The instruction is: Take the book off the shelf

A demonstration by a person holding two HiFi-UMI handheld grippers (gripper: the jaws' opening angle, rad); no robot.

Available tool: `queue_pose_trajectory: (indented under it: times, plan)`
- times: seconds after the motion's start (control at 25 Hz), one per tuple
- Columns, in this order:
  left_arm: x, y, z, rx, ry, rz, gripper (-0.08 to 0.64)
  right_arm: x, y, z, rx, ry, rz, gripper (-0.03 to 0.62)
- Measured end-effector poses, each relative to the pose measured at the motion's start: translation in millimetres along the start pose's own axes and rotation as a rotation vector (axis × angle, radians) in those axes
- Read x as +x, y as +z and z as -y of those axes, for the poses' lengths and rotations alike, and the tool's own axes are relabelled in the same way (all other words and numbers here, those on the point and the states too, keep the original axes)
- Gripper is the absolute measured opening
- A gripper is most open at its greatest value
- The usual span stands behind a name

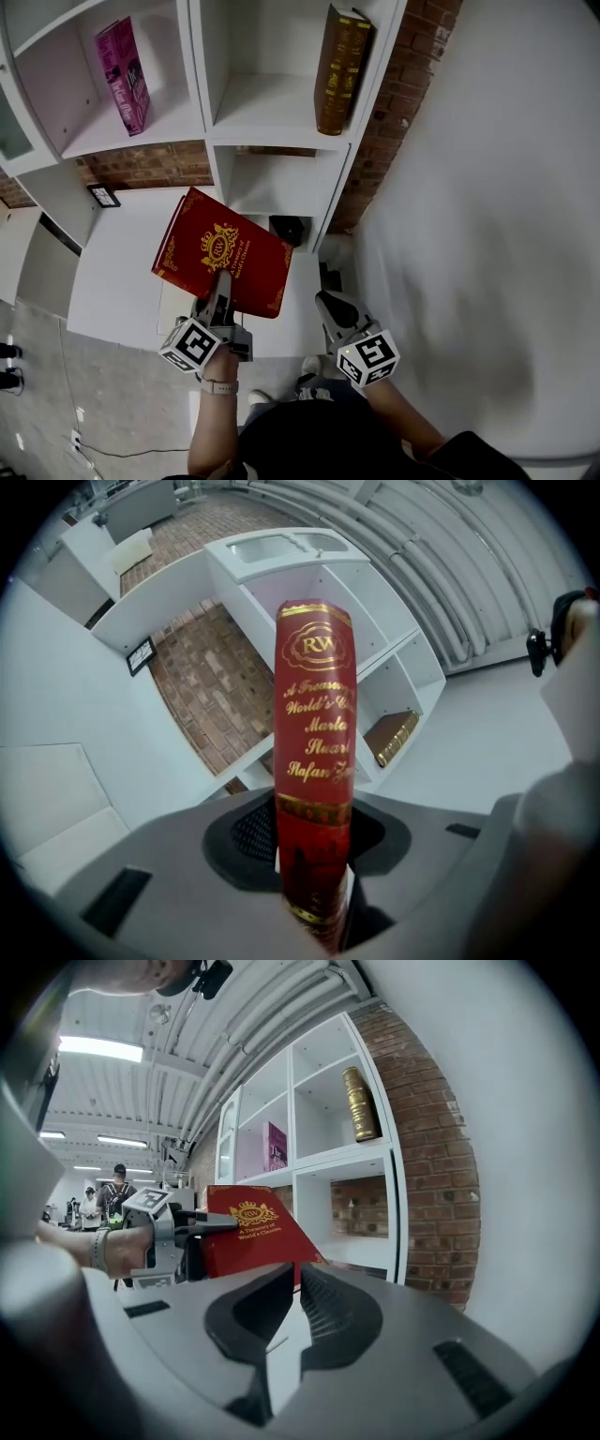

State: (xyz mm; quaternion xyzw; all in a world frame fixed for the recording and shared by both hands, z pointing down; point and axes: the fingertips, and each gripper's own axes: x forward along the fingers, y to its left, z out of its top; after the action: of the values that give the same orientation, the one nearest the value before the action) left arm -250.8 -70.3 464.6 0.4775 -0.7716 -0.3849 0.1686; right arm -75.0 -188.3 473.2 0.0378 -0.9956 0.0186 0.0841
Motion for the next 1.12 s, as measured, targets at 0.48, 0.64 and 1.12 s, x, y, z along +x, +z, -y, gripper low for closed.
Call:
queue_pose_trajectory:
  times: [0.48,0.64,1.12]
  plan:
    - [-97,50,-56,0.029,0.112,0.054,0.140,35,-4,-92,-0.006,0.127,-0.011,0.032]
    - [-129,65,-73,0.039,0.150,0.072,0.140,50,-5,-122,-0.008,0.179,-0.014,0.032]
    - [-206,106,-118,0.081,0.295,0.148,0.140,103,-5,-194,-0.043,0.355,-0.030,0.031]
